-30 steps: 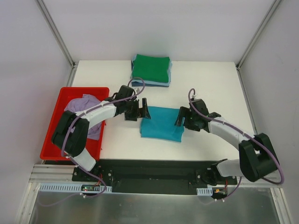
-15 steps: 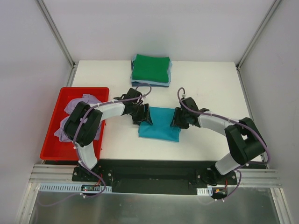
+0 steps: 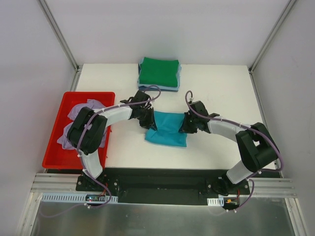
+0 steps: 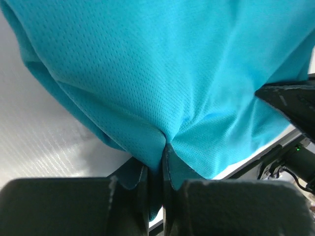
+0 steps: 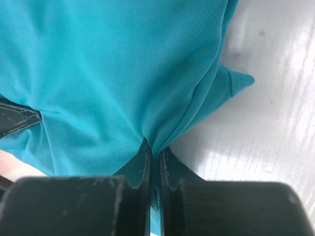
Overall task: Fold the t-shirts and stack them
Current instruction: Put the neatly folded tshirt into the corner of the board with both arms
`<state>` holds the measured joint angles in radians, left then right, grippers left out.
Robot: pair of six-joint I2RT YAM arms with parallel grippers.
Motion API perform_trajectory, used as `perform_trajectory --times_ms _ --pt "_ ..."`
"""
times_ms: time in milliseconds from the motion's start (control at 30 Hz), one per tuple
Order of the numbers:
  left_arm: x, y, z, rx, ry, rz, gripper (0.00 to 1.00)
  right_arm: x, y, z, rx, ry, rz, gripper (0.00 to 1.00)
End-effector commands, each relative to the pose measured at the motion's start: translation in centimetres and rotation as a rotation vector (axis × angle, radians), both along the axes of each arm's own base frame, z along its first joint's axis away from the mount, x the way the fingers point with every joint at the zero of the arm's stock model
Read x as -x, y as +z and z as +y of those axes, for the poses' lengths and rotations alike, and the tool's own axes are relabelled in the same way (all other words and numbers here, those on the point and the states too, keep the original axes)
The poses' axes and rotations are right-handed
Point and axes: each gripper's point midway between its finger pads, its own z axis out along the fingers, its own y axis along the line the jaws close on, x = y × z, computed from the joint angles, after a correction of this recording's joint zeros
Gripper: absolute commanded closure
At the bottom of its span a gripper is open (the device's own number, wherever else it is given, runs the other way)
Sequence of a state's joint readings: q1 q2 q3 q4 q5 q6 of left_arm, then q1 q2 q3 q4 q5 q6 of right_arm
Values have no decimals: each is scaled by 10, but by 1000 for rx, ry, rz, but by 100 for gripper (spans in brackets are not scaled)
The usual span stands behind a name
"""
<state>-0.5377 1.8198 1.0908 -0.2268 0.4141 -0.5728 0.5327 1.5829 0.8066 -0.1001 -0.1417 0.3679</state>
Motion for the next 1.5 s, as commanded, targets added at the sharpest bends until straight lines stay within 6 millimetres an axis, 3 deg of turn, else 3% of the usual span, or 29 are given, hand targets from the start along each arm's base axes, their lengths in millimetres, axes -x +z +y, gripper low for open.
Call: perform_trajectory --times_ms 0,300,367,433,533,567,633,733,867,1067,1267,1467 --pt "-30 70 -12 61 -56 -231 100 -34 68 22 -121 80 -195 100" --pt "-77 142 -4 88 -50 -422 100 -83 154 27 -175 117 -405 100" --pt "-100 174 -1 89 -53 -517 100 -106 176 29 -177 115 -460 100" --pt "-121 190 6 73 -48 -582 100 -124 193 29 -177 114 -506 100" --pt "-154 211 15 51 -45 -676 100 -154 211 34 -161 110 -569 100" --pt "-164 213 17 44 -51 -696 100 -165 224 38 -171 118 -602 100" --pt "-184 218 18 31 -65 -737 100 -186 232 40 -171 112 -629 100" --pt "-218 224 24 -34 -65 -806 100 -223 238 43 -164 93 -672 100" --pt "-266 234 45 -149 -6 -899 100 -265 229 47 -164 80 -680 100" --pt "-313 217 53 -199 -1 -949 100 -312 217 55 -183 81 -690 100" --pt "-336 193 58 -202 16 -937 100 -339 201 55 -178 42 -684 100" --pt "-341 185 56 -161 24 -921 100 -339 186 52 -189 39 -636 100"
